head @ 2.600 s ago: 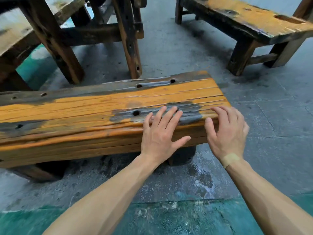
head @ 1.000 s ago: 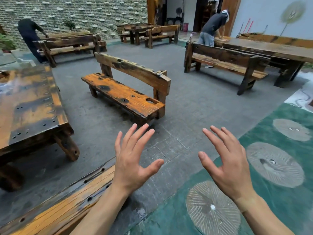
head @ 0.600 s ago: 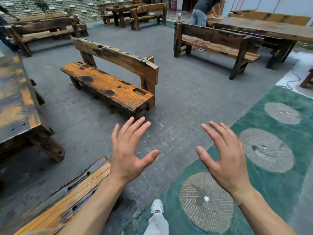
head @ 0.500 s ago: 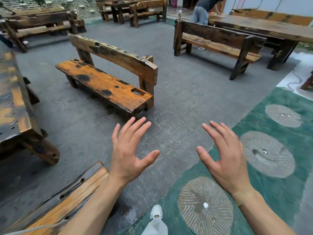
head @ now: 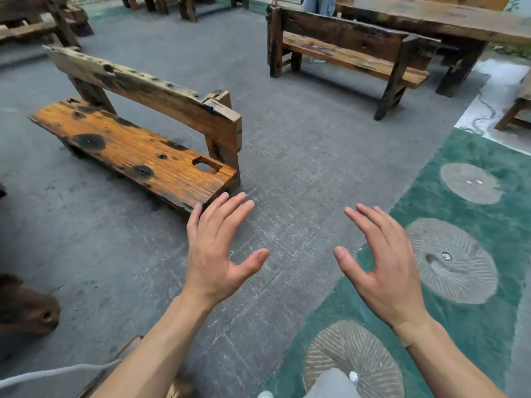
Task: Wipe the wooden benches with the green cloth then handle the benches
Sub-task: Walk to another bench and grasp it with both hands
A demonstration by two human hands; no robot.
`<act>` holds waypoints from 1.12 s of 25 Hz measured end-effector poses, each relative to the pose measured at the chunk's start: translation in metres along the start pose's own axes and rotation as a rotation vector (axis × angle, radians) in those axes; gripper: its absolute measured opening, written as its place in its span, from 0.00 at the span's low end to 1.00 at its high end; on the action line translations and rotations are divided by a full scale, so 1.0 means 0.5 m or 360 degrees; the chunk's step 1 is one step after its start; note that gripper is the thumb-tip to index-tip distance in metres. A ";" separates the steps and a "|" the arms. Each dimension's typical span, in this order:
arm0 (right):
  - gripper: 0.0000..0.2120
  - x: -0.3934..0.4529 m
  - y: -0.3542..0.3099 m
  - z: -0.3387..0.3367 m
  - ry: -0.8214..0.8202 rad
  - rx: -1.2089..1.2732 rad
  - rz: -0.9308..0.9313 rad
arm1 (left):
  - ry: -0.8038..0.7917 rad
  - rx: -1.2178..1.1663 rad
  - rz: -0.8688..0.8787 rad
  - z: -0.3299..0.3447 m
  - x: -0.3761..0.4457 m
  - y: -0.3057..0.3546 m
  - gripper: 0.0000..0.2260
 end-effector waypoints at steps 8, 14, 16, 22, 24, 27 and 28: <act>0.27 0.310 0.253 0.024 0.0094 -0.0010 -0.0043 | -0.0043 0.0071 0.0014 0.278 0.277 -0.074 0.34; 0.27 0.588 0.437 0.016 0.0063 -0.0013 -0.0106 | -0.0031 0.0155 -0.0034 0.471 0.527 -0.108 0.33; 0.27 0.681 0.484 0.033 0.0024 0.0001 -0.0104 | -0.0033 0.0158 -0.0079 0.517 0.598 -0.136 0.33; 0.26 0.930 0.596 0.169 -0.0099 0.0062 -0.0137 | -0.0017 0.0213 -0.0229 0.649 0.762 -0.292 0.33; 0.27 1.018 0.628 0.237 -0.0149 0.0088 -0.0134 | 0.0029 0.0218 -0.0237 0.696 0.828 -0.362 0.33; 0.26 1.165 0.672 0.323 -0.0163 0.0099 -0.0159 | 0.0081 0.0219 -0.0262 0.759 0.945 -0.474 0.32; 0.26 1.219 0.688 0.350 -0.0169 0.0096 -0.0137 | 0.0078 0.0206 -0.0294 0.782 0.987 -0.515 0.32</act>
Point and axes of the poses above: each hand's wrist, its own x-axis towards the middle knuckle, its own z-axis out of the palm, y = z × x, the point moved 8 cm from there along x, towards the middle knuckle, and after that the axes turned 12 degrees about x, right-handed, at the moved point
